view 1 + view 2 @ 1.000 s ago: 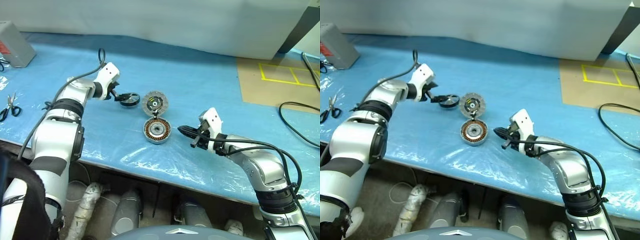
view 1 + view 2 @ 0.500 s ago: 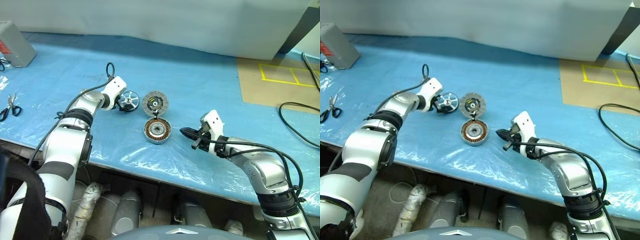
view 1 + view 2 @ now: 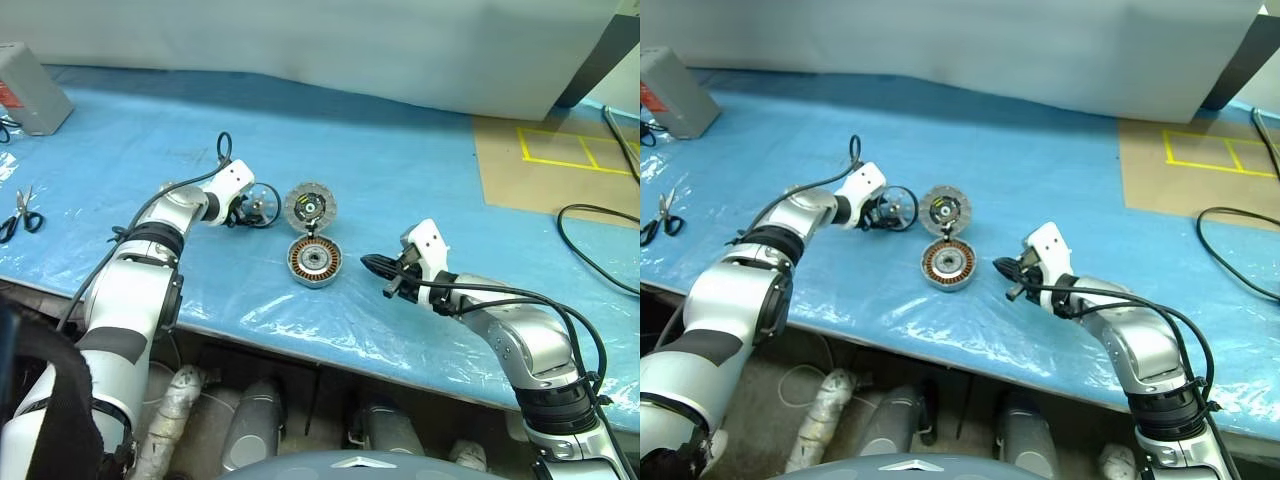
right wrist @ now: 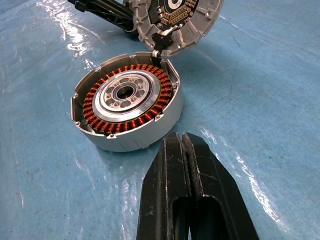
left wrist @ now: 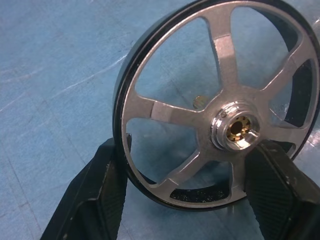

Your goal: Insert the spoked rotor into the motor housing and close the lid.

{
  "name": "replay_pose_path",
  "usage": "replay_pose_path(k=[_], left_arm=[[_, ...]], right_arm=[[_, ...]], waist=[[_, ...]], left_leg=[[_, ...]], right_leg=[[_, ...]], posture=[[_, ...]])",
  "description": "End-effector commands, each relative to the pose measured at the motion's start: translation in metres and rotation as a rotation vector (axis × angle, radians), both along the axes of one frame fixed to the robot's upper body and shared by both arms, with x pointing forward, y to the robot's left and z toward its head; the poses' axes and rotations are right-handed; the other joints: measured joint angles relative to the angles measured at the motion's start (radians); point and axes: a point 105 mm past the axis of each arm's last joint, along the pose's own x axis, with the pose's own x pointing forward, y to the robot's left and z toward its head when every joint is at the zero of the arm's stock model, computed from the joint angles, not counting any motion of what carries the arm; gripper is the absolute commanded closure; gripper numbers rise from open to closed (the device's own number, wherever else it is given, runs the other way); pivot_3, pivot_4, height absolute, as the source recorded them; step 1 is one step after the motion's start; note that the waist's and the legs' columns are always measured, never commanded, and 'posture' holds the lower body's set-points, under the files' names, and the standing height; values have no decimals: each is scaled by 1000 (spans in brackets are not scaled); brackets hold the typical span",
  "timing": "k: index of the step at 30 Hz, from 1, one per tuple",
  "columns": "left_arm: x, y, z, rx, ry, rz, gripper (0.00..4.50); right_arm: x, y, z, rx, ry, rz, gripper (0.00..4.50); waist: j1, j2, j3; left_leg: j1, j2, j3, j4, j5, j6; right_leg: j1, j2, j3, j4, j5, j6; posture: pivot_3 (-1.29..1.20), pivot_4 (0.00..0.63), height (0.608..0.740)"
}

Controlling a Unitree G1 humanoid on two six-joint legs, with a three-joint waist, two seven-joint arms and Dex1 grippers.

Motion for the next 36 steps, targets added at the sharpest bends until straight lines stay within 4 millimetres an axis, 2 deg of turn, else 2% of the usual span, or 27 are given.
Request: replay_pose_path(k=[1, 4, 8, 10, 18, 20, 23, 27, 30, 33, 36], left_arm=[[-6, 7, -9, 9, 39, -10, 1595], [-8, 6, -4, -22, 41, -38, 1595], [-11, 3, 16, -107, 46, -111, 1595], [-20, 5, 31, -139, 56, -216, 1595], [-49, 30, 71, -86, 37, -461, 1595], [-52, 27, 81, -86, 15, -504, 1595], [-58, 7, 91, -122, -13, -595, 1595], [-69, -21, 90, -191, 14, -689, 1595], [-77, -39, 68, -128, 87, -754, 1595], [-75, -49, 57, -72, 149, -771, 1595], [-70, -60, 59, -40, 177, -780, 1595]], right_arm=[[0, 4, 9, 6, -41, 16, 4500], [0, 4, 8, 6, -40, 15, 4500], [0, 5, 8, 4, -39, 15, 4500], [0, 5, 9, 5, -39, 18, 4500], [3, 5, 9, 3, -35, 41, 4500], [5, 6, 9, 4, -34, 50, 4500], [8, 9, 11, 6, -40, 62, 4500], [12, 9, 16, 27, -48, 61, 4500], [13, 5, 18, 35, -51, 48, 4500], [11, -1, 17, 25, -50, 31, 4500], [10, -4, 14, 21, -47, 10, 4500]], waist=[[0, 0, 0], [0, 0, 0], [0, 0, 0], [-1, 0, 0], [-1, -1, 1], [2, 0, 2], [4, 0, 2], [1, 0, 2], [1, 0, 2], [1, -1, 2], [1, -1, 2]], left_leg=[[0, 0, 0, 0, 0, 0], [0, 0, 0, 0, 0, 0], [-1, 0, 0, 0, 0, -1], [-1, 0, 0, 0, 0, 0], [-1, 0, 0, -4, -1, -4], [-2, 0, 0, -4, -1, -4], [-2, 0, 0, -4, -1, -4], [-1, 0, 1, -4, 1, -8], [-1, 0, 1, -4, 2, -8], [-2, 0, 1, -4, 3, -6], [-2, 0, 1, -4, 2, -4]], right_leg=[[0, 0, 0, 0, 0, 0], [0, 0, 0, 0, 0, 0], [-1, 0, 0, 0, 0, 0], [-1, 0, 0, 0, 0, 0], [-3, 0, 0, -1, -1, -1], [-3, 0, 0, -1, -1, -1], [-3, 0, 0, -1, -1, -1], [-3, 0, 0, -1, -1, -1], [-3, 0, 0, 0, -1, -1], [-3, 0, 0, 0, -1, -1], [-3, 0, 0, 0, -1, -1]], posture=[[0, 150, 740], [0, 150, 740], [0, 150, 740], [0, 150, 740], [0, 150, 740], [0, 150, 740], [0, 150, 740], [0, 150, 740], [0, 150, 740], [0, 150, 740], [0, 150, 740]])
